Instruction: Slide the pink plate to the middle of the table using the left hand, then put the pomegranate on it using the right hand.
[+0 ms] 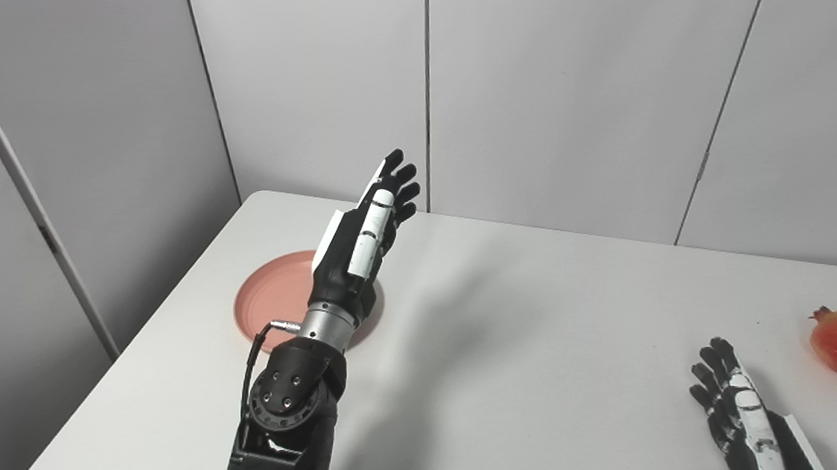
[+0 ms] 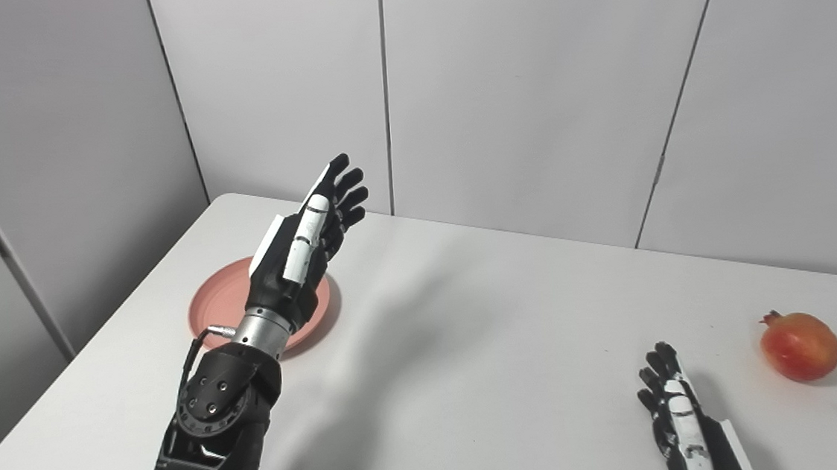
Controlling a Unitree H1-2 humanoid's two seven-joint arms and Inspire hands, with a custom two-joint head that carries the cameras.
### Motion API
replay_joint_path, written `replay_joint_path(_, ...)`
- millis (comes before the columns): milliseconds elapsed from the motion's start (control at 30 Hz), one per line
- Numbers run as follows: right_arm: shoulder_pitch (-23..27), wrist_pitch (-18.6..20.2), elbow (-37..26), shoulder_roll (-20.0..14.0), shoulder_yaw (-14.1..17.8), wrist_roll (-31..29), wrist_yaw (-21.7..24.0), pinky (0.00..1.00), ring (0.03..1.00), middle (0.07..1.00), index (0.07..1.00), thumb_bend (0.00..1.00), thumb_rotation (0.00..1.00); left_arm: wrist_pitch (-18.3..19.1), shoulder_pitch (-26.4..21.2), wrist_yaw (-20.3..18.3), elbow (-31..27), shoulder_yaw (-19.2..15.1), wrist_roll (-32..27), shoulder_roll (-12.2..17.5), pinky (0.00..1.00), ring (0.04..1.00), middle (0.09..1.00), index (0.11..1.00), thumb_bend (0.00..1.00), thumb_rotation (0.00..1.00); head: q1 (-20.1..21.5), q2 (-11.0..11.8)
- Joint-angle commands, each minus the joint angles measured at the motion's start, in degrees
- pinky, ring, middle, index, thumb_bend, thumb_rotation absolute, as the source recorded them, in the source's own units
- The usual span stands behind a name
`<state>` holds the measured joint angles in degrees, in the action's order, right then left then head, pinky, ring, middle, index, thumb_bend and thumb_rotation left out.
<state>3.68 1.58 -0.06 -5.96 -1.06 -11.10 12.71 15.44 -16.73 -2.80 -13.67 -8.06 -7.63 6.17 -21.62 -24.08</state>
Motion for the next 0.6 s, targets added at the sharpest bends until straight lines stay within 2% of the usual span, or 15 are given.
replay_joint_path(0,1.11,0.25,-0.78,0.03,0.00,-0.17,0.07,1.00,1.000,1.000,1.000,0.06,1.00,-0.81,-3.03,0.86,-0.21,-1.40,-0.97,1.09,0.93,0.933,0.947,0.938,0.43,1.00,-0.28,-0.02)
replay_joint_path(333,1.07,0.06,-0.50,-0.26,0.30,-1.30,0.71,1.00,1.000,1.000,1.000,0.06,1.00,-2.35,-5.23,1.69,2.32,-6.44,-2.83,5.40,0.98,0.962,0.970,0.962,0.40,1.00,-0.70,0.30)
replay_joint_path(467,0.99,0.26,-0.84,-0.40,0.26,-1.53,0.73,1.00,1.000,1.000,1.000,0.06,1.00,-2.35,-5.95,2.36,3.21,-8.82,-4.34,6.78,0.95,0.943,0.948,0.945,0.36,1.00,-0.77,0.33)
replay_joint_path(567,0.88,0.45,-1.09,-0.53,0.22,-1.59,0.68,1.00,1.000,1.000,1.000,0.06,1.00,-1.02,-6.50,3.66,3.10,-10.78,-5.15,7.17,0.93,0.927,0.940,0.932,0.35,1.00,-0.85,0.23)
